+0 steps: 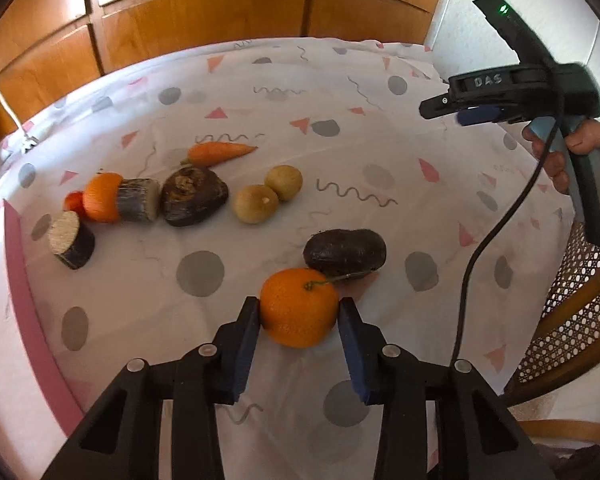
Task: Organize fruits
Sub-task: 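Reach the left gripper to the mandarin and close on it, then place the mandarin in the pink tray while the right gripper grasps a dark cake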
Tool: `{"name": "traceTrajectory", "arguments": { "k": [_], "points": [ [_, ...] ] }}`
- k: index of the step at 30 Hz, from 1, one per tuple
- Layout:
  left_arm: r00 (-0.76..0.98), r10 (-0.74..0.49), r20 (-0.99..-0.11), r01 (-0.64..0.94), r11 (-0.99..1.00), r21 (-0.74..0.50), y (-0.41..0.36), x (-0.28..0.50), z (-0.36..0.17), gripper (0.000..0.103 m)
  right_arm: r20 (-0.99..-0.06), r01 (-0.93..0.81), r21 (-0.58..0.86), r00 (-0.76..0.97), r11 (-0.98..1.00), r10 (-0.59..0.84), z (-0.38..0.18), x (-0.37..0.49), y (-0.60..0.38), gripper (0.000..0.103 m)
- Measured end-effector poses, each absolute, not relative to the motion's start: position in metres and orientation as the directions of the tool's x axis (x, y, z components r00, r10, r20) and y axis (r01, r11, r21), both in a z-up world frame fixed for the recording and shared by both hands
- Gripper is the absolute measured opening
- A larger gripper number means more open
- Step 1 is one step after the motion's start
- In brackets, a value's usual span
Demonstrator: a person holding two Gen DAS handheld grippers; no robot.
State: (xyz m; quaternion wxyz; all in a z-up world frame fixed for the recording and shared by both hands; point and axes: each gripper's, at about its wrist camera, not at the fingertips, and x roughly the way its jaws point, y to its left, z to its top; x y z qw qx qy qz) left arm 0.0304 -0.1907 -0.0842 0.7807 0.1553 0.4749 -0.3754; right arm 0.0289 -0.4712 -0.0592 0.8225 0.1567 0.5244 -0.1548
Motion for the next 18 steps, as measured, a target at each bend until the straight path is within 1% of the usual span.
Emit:
{"name": "traceTrajectory", "arguments": {
  "k": [2,3,7,9,11,15,18],
  "points": [
    [0.256,-0.455,-0.853,0.718,0.680,-0.148,-0.182,0.032,-0.082,0.040,-0.906,0.358,0.164,0.423,0.919,-0.003,-0.059,0.032,-0.462,0.070],
    [0.260,-0.462,-0.848,0.709,0.688,-0.157,-0.177,0.033,-0.079,0.040,-0.906,0.319,0.157,0.424,0.935,0.007,-0.059,0.035,-0.454,0.069],
    [0.280,-0.478,-0.833,0.679,0.711,-0.180,-0.158,0.037,-0.070,0.040,-0.920,0.191,0.117,0.390,0.975,0.034,-0.066,0.041,-0.425,0.063],
    [0.300,-0.490,-0.819,0.658,0.728,-0.195,-0.147,0.040,-0.062,0.040,-0.928,0.148,0.095,0.372,0.984,0.034,-0.070,0.042,-0.414,0.061],
    [0.328,-0.502,-0.800,0.633,0.746,-0.208,-0.136,0.044,-0.054,0.040,-0.931,0.116,0.093,0.361,0.989,0.045,-0.073,0.043,-0.408,0.055],
    [0.391,-0.497,-0.775,0.559,0.797,-0.229,-0.104,0.057,-0.040,0.040,-0.937,0.058,0.086,0.345,0.995,0.061,-0.078,0.043,-0.397,0.054],
    [0.449,-0.467,-0.762,0.481,0.845,-0.235,-0.072,0.069,-0.034,0.040,-0.941,0.042,0.072,0.335,0.997,0.054,-0.080,0.043,-0.392,0.052]
  ]
}}
